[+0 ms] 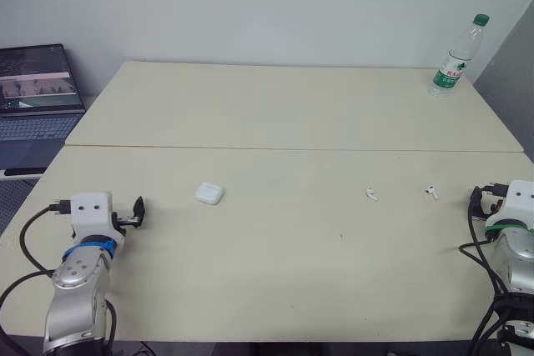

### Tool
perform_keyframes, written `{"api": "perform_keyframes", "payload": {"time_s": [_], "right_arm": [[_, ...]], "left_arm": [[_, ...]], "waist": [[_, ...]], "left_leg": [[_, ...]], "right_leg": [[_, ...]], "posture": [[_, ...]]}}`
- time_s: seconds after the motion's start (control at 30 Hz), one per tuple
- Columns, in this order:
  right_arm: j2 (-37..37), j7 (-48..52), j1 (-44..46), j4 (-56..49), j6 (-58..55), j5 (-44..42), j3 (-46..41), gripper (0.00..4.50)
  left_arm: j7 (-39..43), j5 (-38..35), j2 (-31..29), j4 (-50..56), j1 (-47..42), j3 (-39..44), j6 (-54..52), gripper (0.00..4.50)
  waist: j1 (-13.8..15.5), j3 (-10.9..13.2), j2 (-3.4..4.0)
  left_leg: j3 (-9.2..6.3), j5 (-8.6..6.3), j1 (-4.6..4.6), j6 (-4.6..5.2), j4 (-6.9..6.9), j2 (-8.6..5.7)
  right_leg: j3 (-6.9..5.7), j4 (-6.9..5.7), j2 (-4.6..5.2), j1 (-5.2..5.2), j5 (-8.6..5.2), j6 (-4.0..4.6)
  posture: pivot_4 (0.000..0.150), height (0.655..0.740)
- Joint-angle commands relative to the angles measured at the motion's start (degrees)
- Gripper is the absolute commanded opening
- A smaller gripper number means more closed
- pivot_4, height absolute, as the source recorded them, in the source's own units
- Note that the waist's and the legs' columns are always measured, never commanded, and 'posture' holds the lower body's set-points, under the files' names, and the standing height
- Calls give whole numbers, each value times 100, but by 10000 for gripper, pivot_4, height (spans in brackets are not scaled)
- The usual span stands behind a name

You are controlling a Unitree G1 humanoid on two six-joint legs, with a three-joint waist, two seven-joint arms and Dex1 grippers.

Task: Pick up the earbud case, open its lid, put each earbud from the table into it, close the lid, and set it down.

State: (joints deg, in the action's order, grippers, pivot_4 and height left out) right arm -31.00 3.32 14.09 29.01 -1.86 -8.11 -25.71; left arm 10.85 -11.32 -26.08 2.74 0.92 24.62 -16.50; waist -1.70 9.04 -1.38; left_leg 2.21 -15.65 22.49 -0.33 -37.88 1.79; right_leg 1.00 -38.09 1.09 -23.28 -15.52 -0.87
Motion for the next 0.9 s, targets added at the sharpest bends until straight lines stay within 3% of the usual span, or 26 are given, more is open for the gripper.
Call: {"api": "perform_keyframes", "payload": {"time_s": [0.03, 0.1, 0.27, 0.47, 0.7, 0.9], "right_arm": [[-126, 243, 120, -591, 48, -135, 12, 45000], [-127, 456, 202, -804, -48, -196, 96, 45000], [-121, 2095, 565, -1822, -725, -838, 889, 45000], [-219, 4061, 869, -3030, -2171, -2175, 1689, 45000], [-653, 5475, 1517, -3630, -3800, -3268, 2281, 45000], [-914, 6165, 1841, -3869, -4250, -3416, 2673, 45000]], "left_arm": [[296, -338, -171, 777, 75, 193, -160, 44652], [544, -458, -273, 1075, 178, 119, -267, 44652], [1300, -1148, -548, 2192, 454, -231, -979, 44652], [1438, -1804, -539, 2559, 143, -647, -1990, 44652], [1368, -1565, -551, 2199, -25, -1157, -2296, 44652], [1270, -1206, -508, 1758, -230, -1415, -2152, 44652]], "waist": [[-8, 0, 0], [-10, 0, 0], [-24, 1, 3], [26, 2, 3], [27, 3, 2], [30, 4, 0]], "left_leg": [[0, 0, 0, 0, 0, 0], [1, 0, 0, 0, 0, 1], [1, 0, -5, 0, -4, 3], [-18, 0, 0, 0, -7, 1], [-26, 0, 9, 1, -10, -6], [-34, 0, 10, 1, -10, -5]], "right_leg": [[0, 0, 0, 0, 0, 0], [1, 0, 0, 0, 0, -1], [0, -6, -1, 1, 0, -1], [-14, -6, -2, 5, 1, 0], [-19, 1, 2, 5, 2, -1], [-29, 0, 1, 4, 2, 0]], "posture": [[1500, 7400], [1500, 7400], [1500, 7400], [1500, 7400], [1500, 7400], [1500, 7400]]}}
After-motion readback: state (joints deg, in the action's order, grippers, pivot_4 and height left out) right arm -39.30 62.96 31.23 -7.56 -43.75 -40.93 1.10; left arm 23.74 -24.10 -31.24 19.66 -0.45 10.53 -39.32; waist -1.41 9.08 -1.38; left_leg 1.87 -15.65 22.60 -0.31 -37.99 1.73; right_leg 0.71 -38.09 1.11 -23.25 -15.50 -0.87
